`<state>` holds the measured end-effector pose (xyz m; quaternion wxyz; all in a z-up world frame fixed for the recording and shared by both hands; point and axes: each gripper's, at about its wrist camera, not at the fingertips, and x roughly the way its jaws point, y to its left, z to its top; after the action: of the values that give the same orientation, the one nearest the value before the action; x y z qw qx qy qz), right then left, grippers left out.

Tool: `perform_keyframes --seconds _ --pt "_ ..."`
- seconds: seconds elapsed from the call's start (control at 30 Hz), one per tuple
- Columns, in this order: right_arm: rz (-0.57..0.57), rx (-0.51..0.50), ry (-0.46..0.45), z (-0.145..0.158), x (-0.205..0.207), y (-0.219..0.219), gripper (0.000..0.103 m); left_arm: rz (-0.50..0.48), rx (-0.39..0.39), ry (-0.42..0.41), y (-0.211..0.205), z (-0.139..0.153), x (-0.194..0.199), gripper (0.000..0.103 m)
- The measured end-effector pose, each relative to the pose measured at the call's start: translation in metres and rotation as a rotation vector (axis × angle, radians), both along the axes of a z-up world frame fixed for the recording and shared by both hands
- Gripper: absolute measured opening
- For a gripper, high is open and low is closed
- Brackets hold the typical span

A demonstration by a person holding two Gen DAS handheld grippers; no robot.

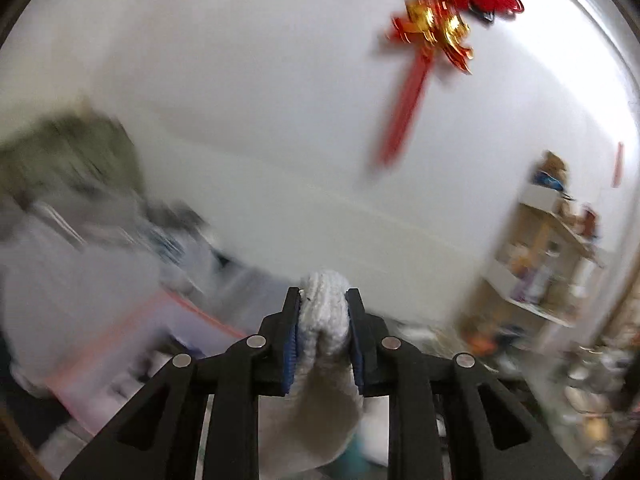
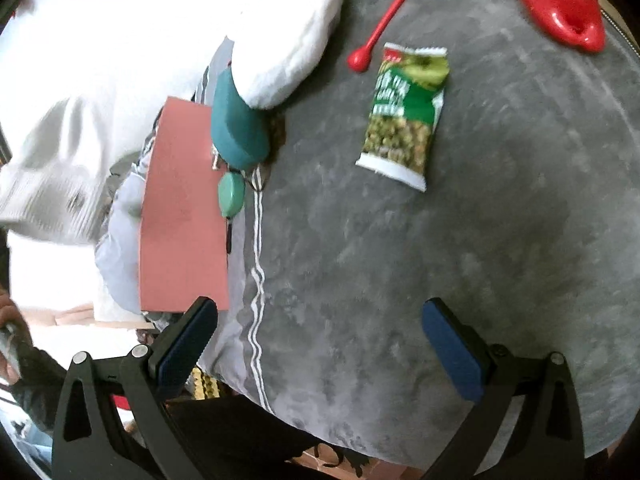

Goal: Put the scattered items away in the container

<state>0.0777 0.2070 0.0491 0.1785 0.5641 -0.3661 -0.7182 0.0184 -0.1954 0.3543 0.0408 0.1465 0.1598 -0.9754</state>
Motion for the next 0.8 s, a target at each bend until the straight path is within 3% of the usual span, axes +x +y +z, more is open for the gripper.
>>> perform_keyframes --seconds 0.03,0.1,0.13,0.17,0.27,0.4,0.53,0.8 --pt "0.004 0.004 0.0 0.0 0.0 -0.003 0.103 0.057 -0.075 -0.022 -0.002 0.0 -0.001 0.023" --pt "0.007 0.01 -0.002 -0.002 0.002 -0.003 0.103 0.144 -0.247 -0.166 -0.003 -0.016 -0.025 0.052" --pt "0.005 0.012 -0.003 -0.003 0.002 -0.005 0.103 0.165 -0.289 -0.242 -0.003 -0.028 -0.037 0.082" --pt "0.002 0.013 -0.005 -0.003 0.002 -0.005 0.103 0.177 -0.311 -0.319 -0.004 -0.043 -0.05 0.087" --pt "-0.005 0.018 -0.007 -0.004 0.002 -0.006 0.103 0.029 -0.279 -0.432 0.009 -0.078 -0.072 0.087" --pt "-0.006 0.015 -0.011 -0.004 0.001 -0.001 0.103 -0.315 -0.073 -0.552 0.062 -0.126 -0.105 0.089" --pt "-0.007 -0.001 -0.017 -0.007 0.001 0.003 0.103 -0.391 -0.017 -0.702 0.116 -0.181 -0.14 0.089" --pt "0.032 -0.017 -0.012 -0.01 0.001 0.007 0.102 -0.403 -0.09 -0.874 0.178 -0.284 -0.186 0.089"
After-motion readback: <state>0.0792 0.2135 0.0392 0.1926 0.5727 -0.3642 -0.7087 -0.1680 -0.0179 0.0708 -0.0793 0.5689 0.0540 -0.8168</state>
